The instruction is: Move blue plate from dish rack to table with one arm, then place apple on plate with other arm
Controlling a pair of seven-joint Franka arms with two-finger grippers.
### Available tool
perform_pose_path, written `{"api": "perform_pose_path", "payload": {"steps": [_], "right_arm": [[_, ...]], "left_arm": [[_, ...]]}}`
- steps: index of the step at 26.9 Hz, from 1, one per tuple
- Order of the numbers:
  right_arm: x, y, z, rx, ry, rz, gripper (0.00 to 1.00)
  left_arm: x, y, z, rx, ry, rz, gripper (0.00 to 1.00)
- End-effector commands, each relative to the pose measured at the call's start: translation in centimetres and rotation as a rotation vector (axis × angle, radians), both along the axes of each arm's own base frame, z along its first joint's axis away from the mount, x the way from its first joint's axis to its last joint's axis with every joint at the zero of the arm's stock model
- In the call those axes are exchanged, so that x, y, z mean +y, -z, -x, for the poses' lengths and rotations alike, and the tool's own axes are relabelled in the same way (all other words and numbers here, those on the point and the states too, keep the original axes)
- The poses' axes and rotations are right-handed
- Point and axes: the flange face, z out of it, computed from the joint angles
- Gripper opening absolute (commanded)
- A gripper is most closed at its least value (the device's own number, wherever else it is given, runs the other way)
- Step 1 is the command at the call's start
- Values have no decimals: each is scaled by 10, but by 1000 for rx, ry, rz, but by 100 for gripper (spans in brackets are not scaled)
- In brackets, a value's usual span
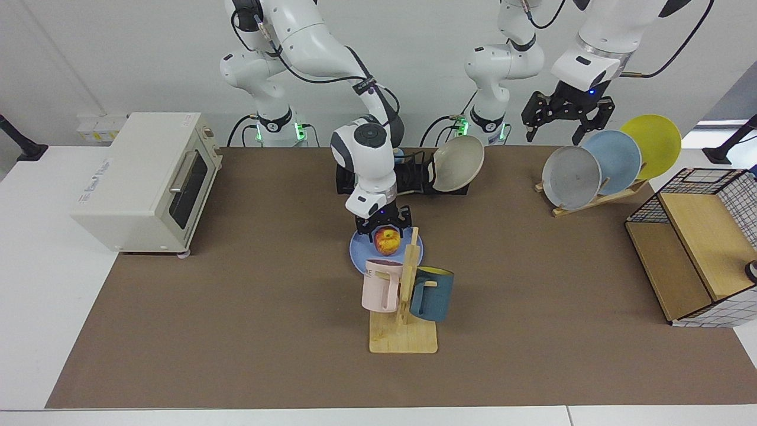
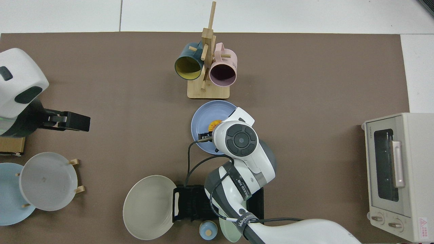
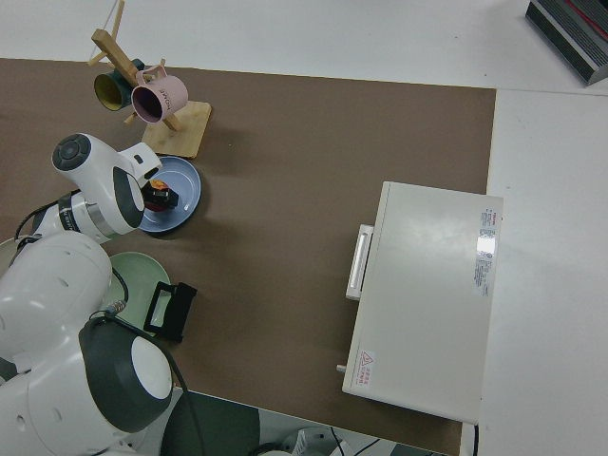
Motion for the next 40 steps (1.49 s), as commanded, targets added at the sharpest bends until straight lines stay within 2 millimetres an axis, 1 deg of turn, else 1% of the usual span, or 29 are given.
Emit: {"api": "perform_pose_path", "payload": {"steps": [1,5,7,10,13,17,19,24,31,36,40], "right_arm": [[-10,-32,-8,-46,-6,-20,99],[-43,-67,-20,-47,44,-21,100],[-64,-90,-27,-53,74,-25,100],[-100,-115,-37,-55,89,-17,100],[-134,-131,-41,-31,67,7,100],[-171,-148,-43,-8,65,25,100],[-191,-160,-44,-4,71,30,100],[-225,-187,-38,48,43,50,100],[-270,-219,-16,116,-43,70,100],[-300,-233,-5,147,-52,73,100],[-326,-247,-5,158,-81,113,100]], "left_arm": [[2,-1,7,-6,0,-6,100],[2,-1,7,-6,-2,-6,100],[2,-2,8,-8,-2,-6,100],[2,-1,7,-6,0,-6,100],[2,-1,7,-6,0,-6,100],[2,-1,7,-6,0,-6,100],[2,-2,8,-8,0,-6,100],[2,-1,7,-6,0,-6,100],[2,-2,8,-8,0,-6,100],[2,-2,8,-8,0,-6,100],[2,-1,7,-6,0,-6,100]]}}
